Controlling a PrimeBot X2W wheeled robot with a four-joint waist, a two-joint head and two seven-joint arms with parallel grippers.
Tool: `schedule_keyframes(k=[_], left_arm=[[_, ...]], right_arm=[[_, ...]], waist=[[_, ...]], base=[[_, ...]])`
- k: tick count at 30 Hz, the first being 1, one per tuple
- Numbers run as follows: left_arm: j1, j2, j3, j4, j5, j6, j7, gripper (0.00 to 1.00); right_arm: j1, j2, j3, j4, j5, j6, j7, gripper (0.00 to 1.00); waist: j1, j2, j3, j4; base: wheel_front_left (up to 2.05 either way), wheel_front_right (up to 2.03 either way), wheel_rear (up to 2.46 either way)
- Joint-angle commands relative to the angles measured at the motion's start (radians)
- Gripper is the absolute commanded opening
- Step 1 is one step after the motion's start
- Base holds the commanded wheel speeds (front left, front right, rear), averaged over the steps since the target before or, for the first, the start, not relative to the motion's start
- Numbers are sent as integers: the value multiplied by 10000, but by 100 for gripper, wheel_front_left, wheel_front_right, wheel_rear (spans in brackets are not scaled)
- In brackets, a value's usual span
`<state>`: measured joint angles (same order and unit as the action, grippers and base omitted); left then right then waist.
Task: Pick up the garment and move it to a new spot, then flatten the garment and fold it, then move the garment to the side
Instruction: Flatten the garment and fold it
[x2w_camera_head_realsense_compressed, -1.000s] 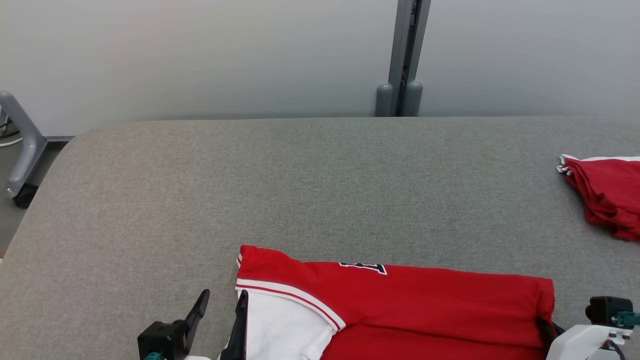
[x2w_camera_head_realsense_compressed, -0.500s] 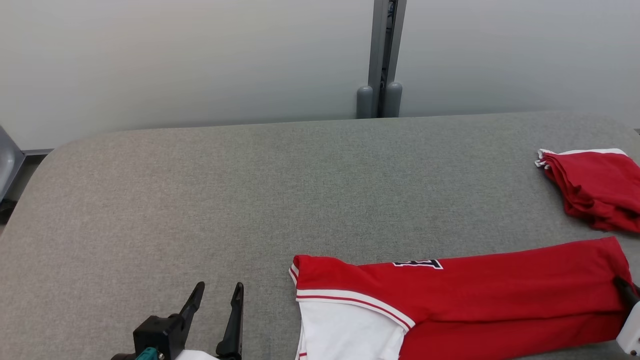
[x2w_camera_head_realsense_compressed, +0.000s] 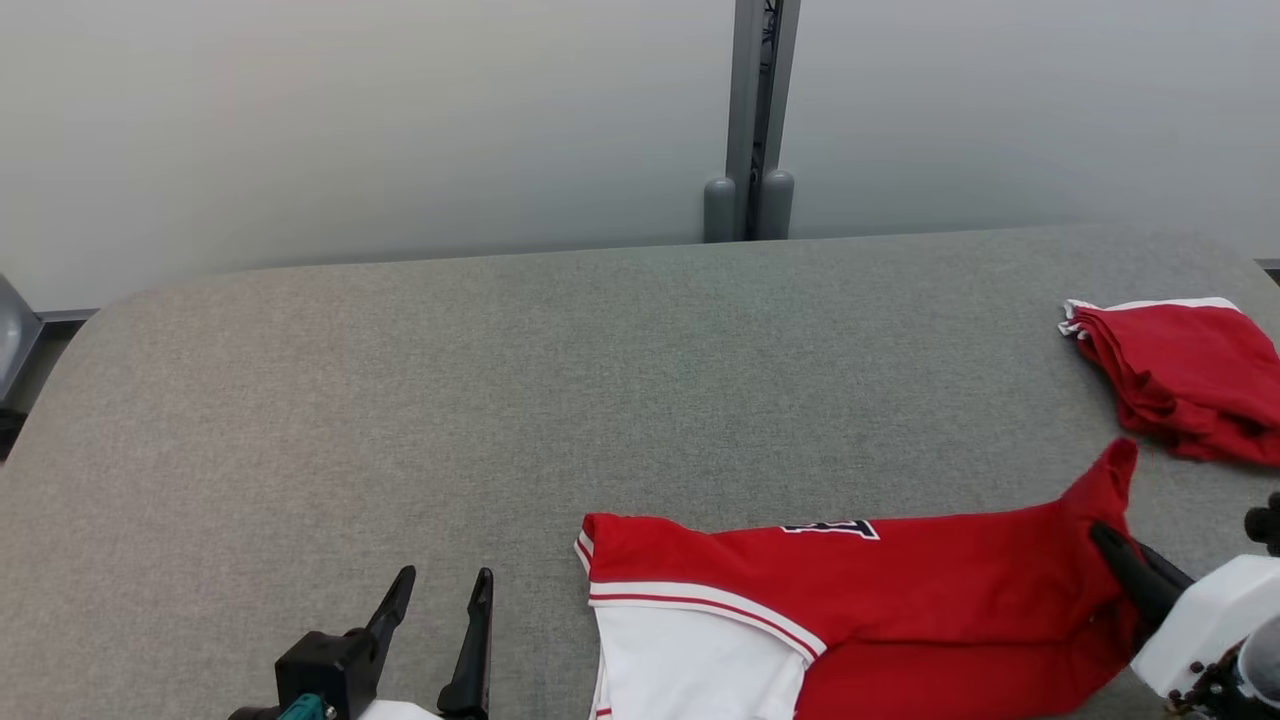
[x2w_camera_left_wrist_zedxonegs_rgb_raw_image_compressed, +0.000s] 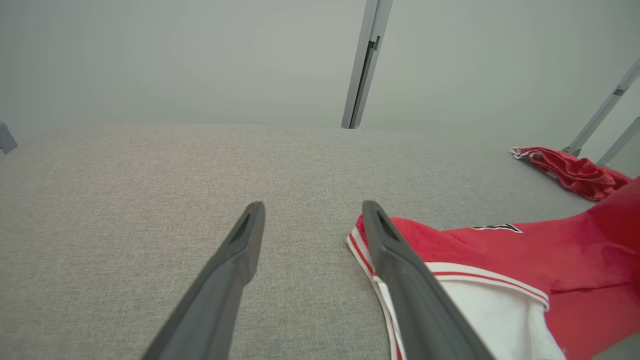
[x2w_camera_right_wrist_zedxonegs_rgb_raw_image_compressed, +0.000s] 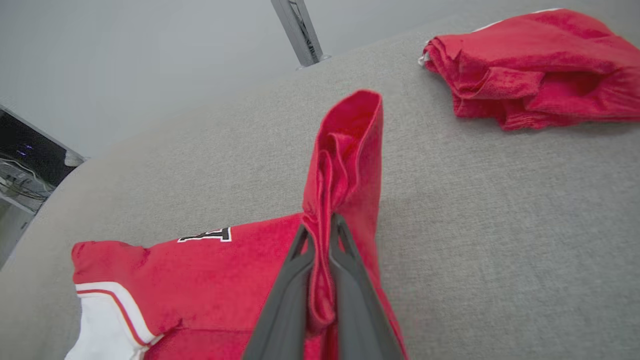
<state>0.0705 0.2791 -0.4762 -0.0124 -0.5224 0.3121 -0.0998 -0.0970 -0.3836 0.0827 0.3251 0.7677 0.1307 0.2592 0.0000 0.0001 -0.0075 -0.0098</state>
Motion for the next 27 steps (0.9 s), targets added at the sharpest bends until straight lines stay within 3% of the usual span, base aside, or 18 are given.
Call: schedule_keyframes(k=[1,7,12,20,27], left_arm=[[-218,80,4,15,12,9,-9,100],[-260,73,-47,22,18,8,-3,100],[-379,58,-107,51,28,-20,-1,100],[-531,83,-188,97,61,-94,33,100],[-663,83,-260,127,75,-114,57,100]], right_arm=[[132,182,42,-563,206,3,290,0],[392,879,445,-2290,377,3,1191,0],[352,1629,1276,-3020,325,4,1707,0],[-153,2767,2812,-2240,143,3,1339,0],[-787,3181,3829,-939,230,3,567,0]], waist=[[0,-1,-18,59],[0,-1,-57,260],[0,-1,-68,438],[0,-1,-44,805],[0,-1,-35,1108]], base=[[0,0,0],[0,0,0],[0,0,0],[0,0,0],[0,0,0]])
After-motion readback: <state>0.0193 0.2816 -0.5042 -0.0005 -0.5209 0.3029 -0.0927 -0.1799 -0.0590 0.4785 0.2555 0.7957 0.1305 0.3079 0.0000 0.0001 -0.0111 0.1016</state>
